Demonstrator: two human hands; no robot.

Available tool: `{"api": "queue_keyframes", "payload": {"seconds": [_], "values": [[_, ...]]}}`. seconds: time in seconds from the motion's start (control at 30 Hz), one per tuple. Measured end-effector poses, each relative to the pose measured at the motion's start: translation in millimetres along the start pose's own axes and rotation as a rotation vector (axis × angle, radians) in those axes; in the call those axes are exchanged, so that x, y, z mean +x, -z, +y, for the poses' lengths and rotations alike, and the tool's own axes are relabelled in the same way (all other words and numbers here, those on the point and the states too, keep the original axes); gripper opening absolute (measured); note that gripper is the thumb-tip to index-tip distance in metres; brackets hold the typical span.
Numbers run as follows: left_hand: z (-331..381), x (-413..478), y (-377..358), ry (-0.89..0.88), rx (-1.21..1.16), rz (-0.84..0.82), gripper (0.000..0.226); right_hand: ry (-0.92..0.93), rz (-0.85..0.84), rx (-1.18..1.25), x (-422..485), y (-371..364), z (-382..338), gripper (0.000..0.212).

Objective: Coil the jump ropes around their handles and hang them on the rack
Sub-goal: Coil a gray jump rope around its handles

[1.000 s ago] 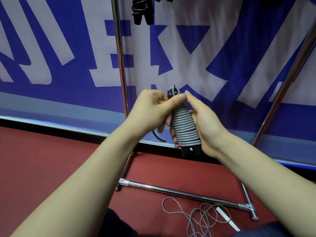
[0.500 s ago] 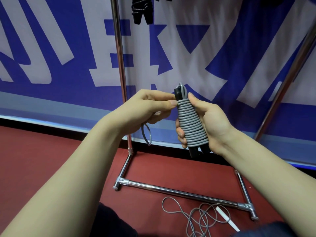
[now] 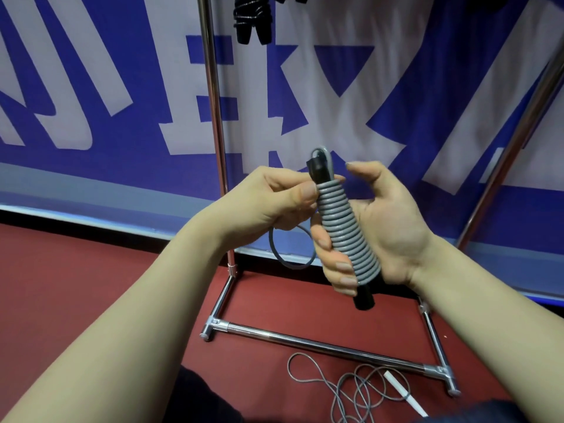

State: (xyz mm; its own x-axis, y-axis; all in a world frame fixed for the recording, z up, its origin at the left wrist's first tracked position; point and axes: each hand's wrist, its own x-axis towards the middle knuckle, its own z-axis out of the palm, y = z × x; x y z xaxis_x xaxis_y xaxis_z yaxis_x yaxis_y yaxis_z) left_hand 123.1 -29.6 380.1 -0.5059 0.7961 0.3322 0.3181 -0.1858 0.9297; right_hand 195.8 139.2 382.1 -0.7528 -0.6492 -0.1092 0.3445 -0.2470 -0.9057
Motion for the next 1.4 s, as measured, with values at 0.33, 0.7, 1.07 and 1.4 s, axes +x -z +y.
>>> {"api": "queue_keyframes", "payload": {"seconds": [0.33,0.7,1.07,1.4], "values": [[7,2,-12,-0.005,0.052,0.187,0.042,0.058,-0.085,0.02,2,0,4,0.058],[5,8,-15,0.041,0.193,0.56,0.046,0.314,0.612,-0.457,14,-3,8,0.06],[9,3,-8,0.04,0.16,0.28,0.031,0.307,0.577,-0.208,9,0,2,0.056],[7,-1,0,-0.008,0.179,0.12,0.035,0.106,0.313,-0.085,-2,1,-2,0.07]]}}
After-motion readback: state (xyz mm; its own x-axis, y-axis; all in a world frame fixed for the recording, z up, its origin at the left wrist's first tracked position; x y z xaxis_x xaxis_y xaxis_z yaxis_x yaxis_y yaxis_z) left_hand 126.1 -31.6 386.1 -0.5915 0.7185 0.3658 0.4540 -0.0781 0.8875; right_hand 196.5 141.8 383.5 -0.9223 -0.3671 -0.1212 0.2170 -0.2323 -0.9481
